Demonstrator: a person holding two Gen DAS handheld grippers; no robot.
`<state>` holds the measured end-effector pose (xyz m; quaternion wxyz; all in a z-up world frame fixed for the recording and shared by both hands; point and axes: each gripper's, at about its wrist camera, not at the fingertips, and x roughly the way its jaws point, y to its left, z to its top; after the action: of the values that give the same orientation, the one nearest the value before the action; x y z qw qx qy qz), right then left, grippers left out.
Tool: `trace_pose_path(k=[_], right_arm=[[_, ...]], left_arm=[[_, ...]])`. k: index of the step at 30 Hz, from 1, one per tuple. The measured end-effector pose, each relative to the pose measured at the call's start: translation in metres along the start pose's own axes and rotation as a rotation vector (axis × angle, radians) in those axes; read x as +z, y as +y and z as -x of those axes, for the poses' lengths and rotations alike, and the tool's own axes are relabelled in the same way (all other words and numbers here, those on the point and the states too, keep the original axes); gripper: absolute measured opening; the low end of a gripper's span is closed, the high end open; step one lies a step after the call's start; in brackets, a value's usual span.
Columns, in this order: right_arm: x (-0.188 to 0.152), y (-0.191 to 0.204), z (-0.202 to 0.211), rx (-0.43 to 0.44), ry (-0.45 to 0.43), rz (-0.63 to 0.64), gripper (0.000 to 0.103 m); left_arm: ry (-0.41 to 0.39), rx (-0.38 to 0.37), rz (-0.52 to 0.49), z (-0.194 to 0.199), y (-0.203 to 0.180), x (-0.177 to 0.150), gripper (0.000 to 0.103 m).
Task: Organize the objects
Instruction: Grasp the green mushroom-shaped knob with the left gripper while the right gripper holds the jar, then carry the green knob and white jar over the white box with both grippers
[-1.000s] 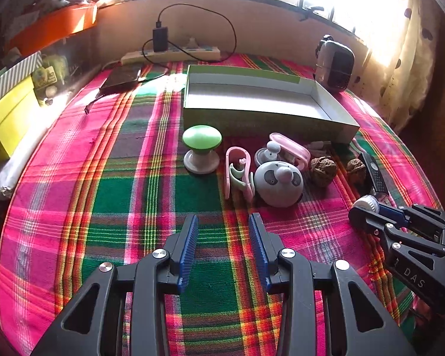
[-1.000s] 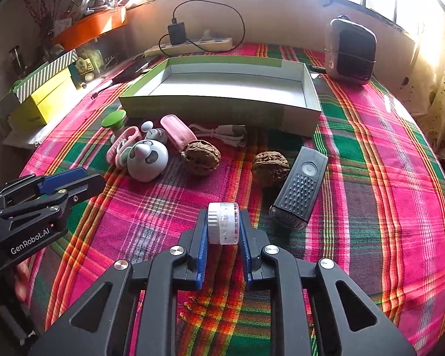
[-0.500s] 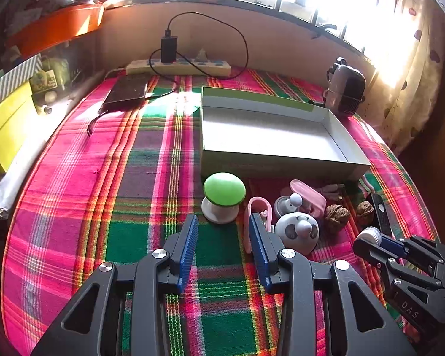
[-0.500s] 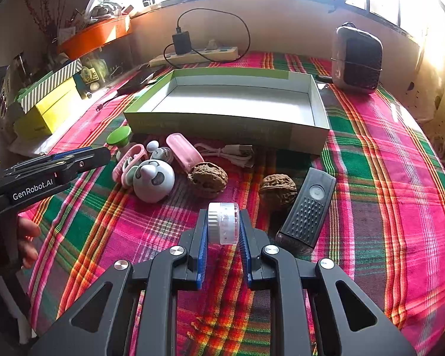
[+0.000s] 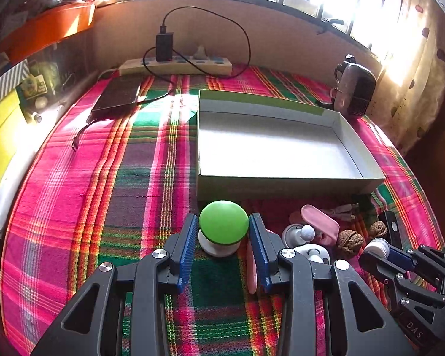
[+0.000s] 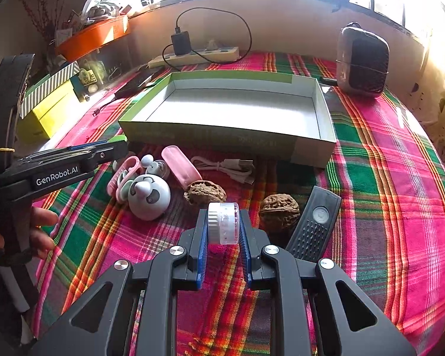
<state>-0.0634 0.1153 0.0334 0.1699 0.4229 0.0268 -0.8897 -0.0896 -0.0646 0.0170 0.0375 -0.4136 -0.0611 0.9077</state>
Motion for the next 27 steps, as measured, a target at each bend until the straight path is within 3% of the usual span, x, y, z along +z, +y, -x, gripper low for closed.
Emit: trace_pose_path(k=[9,27], right_arm=[[0.005,-0.003,-0.003,0.016,0.002,0.002,0.02],[0.008,-0.003,0.002,0.034,-0.014,0.006,0.02]], left_arm=[[0.023,0.021,-0.006,-0.008,-0.002,0.005,0.034],[-0.011,0.046,0.015,0.003,0.002,0.009,0.031]])
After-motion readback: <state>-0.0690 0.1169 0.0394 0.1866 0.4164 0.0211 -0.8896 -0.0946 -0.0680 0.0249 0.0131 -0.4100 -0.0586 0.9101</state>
